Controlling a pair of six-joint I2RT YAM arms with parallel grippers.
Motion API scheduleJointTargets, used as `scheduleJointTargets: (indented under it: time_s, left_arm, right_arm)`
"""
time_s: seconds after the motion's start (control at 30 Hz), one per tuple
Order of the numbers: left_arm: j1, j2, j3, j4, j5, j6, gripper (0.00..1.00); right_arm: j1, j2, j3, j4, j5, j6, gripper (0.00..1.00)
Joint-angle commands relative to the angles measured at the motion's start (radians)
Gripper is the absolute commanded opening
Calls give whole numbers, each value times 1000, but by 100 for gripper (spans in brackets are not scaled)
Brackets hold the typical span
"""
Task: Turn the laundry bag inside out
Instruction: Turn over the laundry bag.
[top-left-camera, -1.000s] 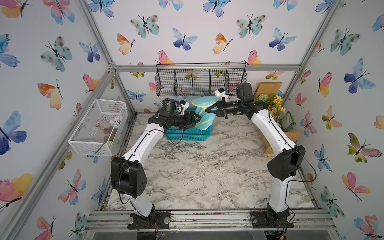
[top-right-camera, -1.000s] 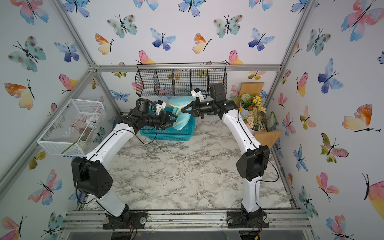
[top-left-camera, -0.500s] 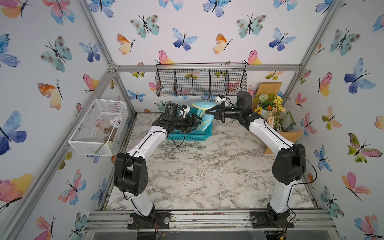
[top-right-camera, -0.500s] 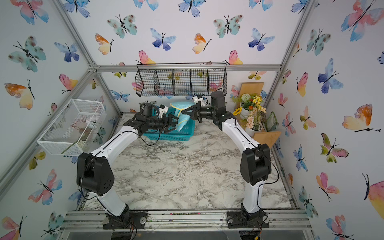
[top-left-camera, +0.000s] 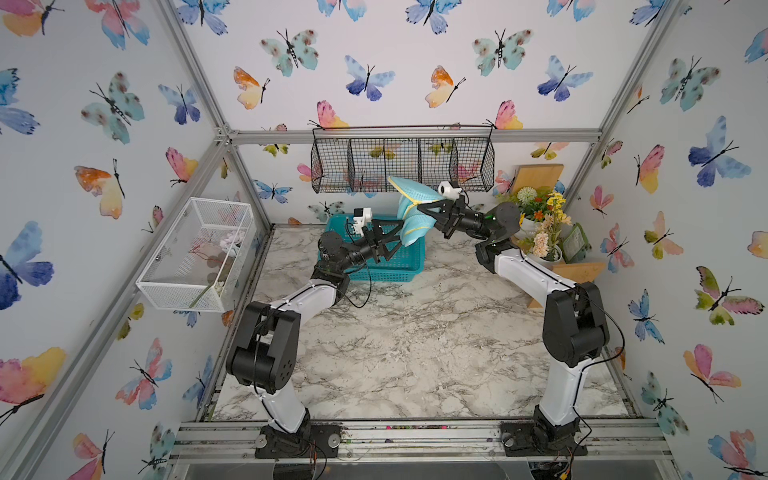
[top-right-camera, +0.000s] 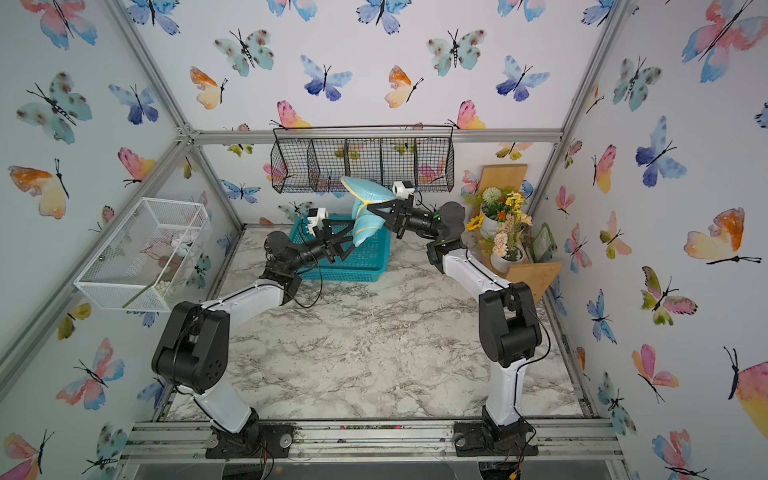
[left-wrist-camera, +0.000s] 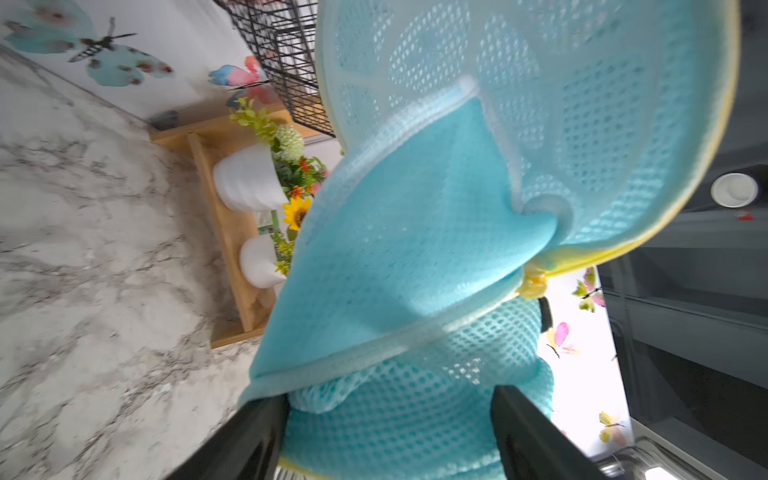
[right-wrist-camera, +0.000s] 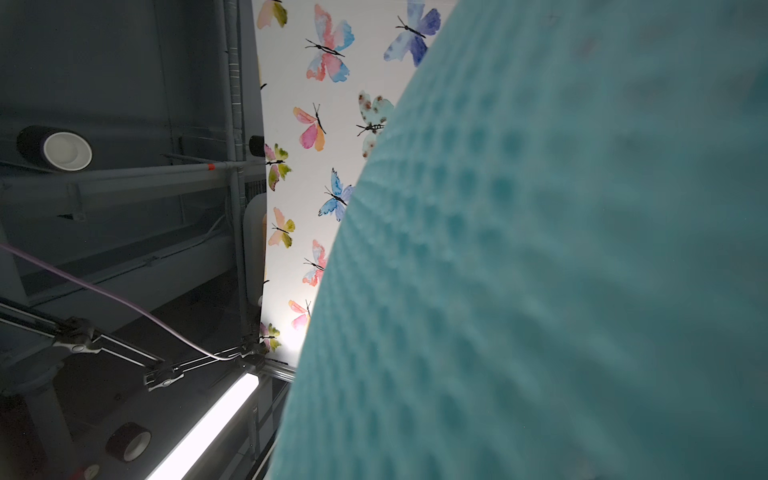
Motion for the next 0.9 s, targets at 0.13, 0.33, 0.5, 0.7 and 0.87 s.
scheduleJointTargets:
  time_s: [0.13,0.33,0.5,0.7,0.87]
  left_arm:
    - [-38,92,14,208,26,-240,84]
    - [-58,149,114,333,-6,-350,81]
    - [-60,145,158,338,5,-357,74]
    - [-53,122,165,357,16,-379,43]
    - [-37,82,141,346,18,-377,28]
  right_arm:
    - [11,2,-11,421,147,184,3]
    - [40,9,-53,377,80,159,3]
    - [48,0,-97,299,26,108,3]
    - [47,-52,-163,107,-38,-22,3]
    - [45,-103,-111,-417,-104,-393,2]
